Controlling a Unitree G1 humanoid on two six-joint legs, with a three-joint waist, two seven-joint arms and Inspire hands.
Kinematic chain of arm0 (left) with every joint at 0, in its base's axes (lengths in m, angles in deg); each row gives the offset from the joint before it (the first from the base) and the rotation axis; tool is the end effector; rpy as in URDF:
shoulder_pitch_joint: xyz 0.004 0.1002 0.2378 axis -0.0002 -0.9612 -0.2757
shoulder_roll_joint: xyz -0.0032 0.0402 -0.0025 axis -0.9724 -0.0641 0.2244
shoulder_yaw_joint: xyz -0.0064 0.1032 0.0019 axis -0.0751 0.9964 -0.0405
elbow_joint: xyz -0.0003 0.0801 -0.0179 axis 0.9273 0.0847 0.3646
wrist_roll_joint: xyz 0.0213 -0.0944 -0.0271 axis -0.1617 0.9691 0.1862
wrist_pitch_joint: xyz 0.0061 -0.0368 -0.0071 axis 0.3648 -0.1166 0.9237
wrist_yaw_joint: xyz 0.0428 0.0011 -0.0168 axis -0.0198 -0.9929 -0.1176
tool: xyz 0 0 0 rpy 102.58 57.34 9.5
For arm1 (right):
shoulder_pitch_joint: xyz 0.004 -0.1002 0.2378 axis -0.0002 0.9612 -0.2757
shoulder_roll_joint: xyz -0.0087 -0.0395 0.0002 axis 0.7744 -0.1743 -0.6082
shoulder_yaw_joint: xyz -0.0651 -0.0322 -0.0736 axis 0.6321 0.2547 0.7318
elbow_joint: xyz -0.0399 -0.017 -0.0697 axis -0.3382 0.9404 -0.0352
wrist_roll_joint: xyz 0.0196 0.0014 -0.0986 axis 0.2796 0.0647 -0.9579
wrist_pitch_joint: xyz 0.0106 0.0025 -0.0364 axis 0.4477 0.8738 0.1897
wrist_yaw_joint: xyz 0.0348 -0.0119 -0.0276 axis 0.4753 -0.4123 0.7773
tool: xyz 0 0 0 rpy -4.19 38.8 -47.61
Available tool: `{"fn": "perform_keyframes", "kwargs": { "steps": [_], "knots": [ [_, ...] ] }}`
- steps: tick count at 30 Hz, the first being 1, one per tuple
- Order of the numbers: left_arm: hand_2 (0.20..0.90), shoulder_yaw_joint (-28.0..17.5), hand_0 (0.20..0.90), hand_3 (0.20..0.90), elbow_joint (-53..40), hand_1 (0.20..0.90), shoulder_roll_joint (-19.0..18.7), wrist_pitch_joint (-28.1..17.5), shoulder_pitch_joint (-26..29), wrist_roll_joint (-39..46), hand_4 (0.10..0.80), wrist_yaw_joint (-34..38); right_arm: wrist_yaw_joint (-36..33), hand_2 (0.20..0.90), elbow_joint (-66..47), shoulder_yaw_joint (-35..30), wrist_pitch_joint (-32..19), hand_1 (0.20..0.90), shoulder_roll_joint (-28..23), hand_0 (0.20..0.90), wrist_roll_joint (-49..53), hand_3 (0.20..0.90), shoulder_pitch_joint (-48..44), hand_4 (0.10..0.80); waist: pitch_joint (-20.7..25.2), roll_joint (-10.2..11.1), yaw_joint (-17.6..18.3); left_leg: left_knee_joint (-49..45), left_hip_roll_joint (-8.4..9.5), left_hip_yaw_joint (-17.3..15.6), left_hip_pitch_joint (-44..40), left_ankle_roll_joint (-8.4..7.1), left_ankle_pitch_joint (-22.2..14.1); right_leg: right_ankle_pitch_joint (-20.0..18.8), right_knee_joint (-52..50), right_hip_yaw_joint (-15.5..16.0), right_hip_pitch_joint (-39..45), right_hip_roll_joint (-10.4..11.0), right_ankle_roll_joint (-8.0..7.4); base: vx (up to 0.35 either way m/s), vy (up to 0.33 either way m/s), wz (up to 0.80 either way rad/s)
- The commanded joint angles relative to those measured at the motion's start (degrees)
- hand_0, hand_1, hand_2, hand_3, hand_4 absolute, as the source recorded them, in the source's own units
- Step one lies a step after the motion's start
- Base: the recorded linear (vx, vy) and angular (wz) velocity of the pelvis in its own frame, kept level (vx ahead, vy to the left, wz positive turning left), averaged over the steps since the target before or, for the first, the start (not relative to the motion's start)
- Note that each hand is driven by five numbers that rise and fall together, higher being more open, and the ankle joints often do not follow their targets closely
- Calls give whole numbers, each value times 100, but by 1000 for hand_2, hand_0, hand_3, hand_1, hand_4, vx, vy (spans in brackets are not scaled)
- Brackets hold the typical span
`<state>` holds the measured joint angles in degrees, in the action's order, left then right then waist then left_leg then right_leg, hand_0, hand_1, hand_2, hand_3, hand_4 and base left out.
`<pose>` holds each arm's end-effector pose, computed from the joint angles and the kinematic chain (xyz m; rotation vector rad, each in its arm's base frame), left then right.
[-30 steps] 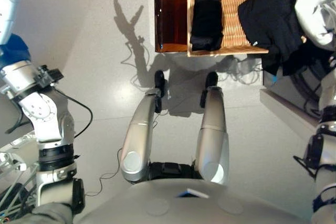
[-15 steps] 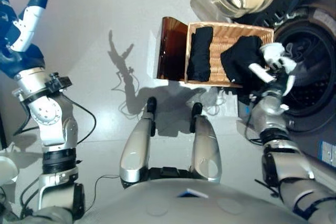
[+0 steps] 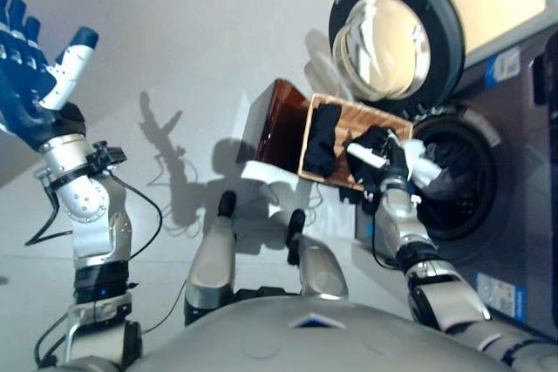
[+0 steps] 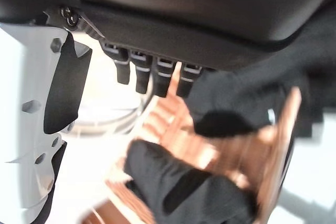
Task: Pick up the clothes and place them into the washing machine
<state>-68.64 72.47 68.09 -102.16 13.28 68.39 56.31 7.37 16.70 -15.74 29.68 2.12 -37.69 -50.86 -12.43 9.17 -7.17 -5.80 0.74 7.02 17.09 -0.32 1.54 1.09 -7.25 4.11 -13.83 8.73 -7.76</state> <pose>0.1916 0.2497 0.0967 -0.0636 -0.5394 0.5330 0.2061 -0.2114 -0.0415 -0.2257 0.4342 -0.2727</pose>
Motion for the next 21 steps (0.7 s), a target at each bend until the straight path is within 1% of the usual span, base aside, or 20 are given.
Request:
{"fn": "perform_keyframes", "kwargs": {
  "steps": [1, 3, 4, 7, 9, 10, 12, 13, 15, 16, 18, 21],
  "knots": [
    [900, -199, 900, 900, -422, 900, -376, -378, -73, -383, 800, -162, -257, 900, -416, 334, 125, 900, -538, 900, -1454, 900, -13, 800, 428, -34, -57, 341, 203, 42, -262, -46, -253, -212, 201, -11, 46, -104, 37, 62, 17, 11],
    [900, -176, 900, 900, -448, 900, -394, -345, -153, -399, 800, -208, -231, 900, -191, 576, 290, 900, -591, 900, -2112, 900, -6, 800, 514, 4, -74, 428, 184, 46, -363, -31, -254, -228, 264, 0, 122, -95, 15, 55, 15, 6],
    [900, -184, 900, 900, -458, 900, -392, -340, -167, -400, 800, -210, -241, 900, -180, 584, 289, 900, -581, 900, -2128, 900, -8, 800, 514, 4, -69, 439, 182, 45, -379, -30, -252, -230, 274, 0, 136, -96, 14, 62, 14, -1],
    [900, -269, 900, 900, -492, 900, -376, -289, -295, -421, 800, -257, -133, 900, -215, 940, 439, 900, -735, 900, -3105, 900, 48, 800, 627, 33, -92, 508, 163, 26, -479, -12, -282, -218, 343, -24, 192, -101, 4, 69, 9, -1],
    [900, -277, 900, 900, -500, 900, -378, -280, -335, -450, 800, -265, -115, 900, -136, 1008, 459, 900, -759, 900, -3279, 900, 50, 800, 656, 34, -98, 524, 161, 29, -492, -8, -288, -214, 360, -30, 199, -101, 4, 36, 3, -6],
    [900, -275, 900, 900, -515, 900, -350, -263, -355, -448, 800, -265, -80, 900, 15, 1254, 522, 900, -840, 900, -3805, 900, 38, 800, 670, 13, -109, 523, 161, 22, -497, -7, -293, -214, 364, -47, 194, -88, 5, 17, 10, -6],
    [900, -281, 900, 900, -543, 900, -352, -254, -375, -444, 800, -277, -57, 900, 103, 1385, 591, 900, -861, 900, -4029, 900, -32, 800, 675, 5, -108, 516, 158, 18, -495, -8, -304, -207, 368, -54, 190, -85, 6, 11, 4, -3],
    [900, -293, 900, 900, -581, 900, -364, -257, -381, -482, 800, -271, -52, 900, 302, 1751, 686, 900, -966, 900, -4737, 900, -124, 800, 671, -19, -110, 515, 160, 24, -479, -9, -315, -197, 375, -79, 167, -85, 10, 0, 0, 0],
    [900, -266, 900, 900, -601, 900, -382, -240, -373, -495, 800, -257, -28, 900, 395, 1829, 744, 900, -966, 900, -4856, 900, -197, 800, 661, -30, -106, 513, 158, 19, -469, -10, -315, -196, 372, -84, 145, -83, 11, 0, 0, 0],
    [900, -223, 900, 900, -620, 900, -400, -237, -358, -509, 800, -239, -24, 900, 571, 2078, 840, 900, -982, 900, -5324, 900, -292, 800, 634, -54, -115, 509, 157, 14, -438, -7, -313, -201, 374, -107, 119, -63, 8, 0, 0, 0],
    [900, -190, 900, 900, -667, 900, -423, -210, -344, -549, 800, -222, 16, 900, 653, 2212, 971, 900, -939, 900, -5647, 900, -399, 800, 583, -88, -107, 487, 165, 8, -396, 2, -309, -200, 340, -131, 60, -55, 12, -21, 4, 0],
    [900, -169, 900, 900, -706, 900, -439, -227, -302, -574, 800, -139, -105, 900, 692, 2242, 1164, 900, -978, 900, -5935, 900, -535, 800, 399, -158, -86, 390, 177, -19, -246, 12, -302, -159, 159, -166, -142, -68, 39, -96, 2, -2]
  ]
}}
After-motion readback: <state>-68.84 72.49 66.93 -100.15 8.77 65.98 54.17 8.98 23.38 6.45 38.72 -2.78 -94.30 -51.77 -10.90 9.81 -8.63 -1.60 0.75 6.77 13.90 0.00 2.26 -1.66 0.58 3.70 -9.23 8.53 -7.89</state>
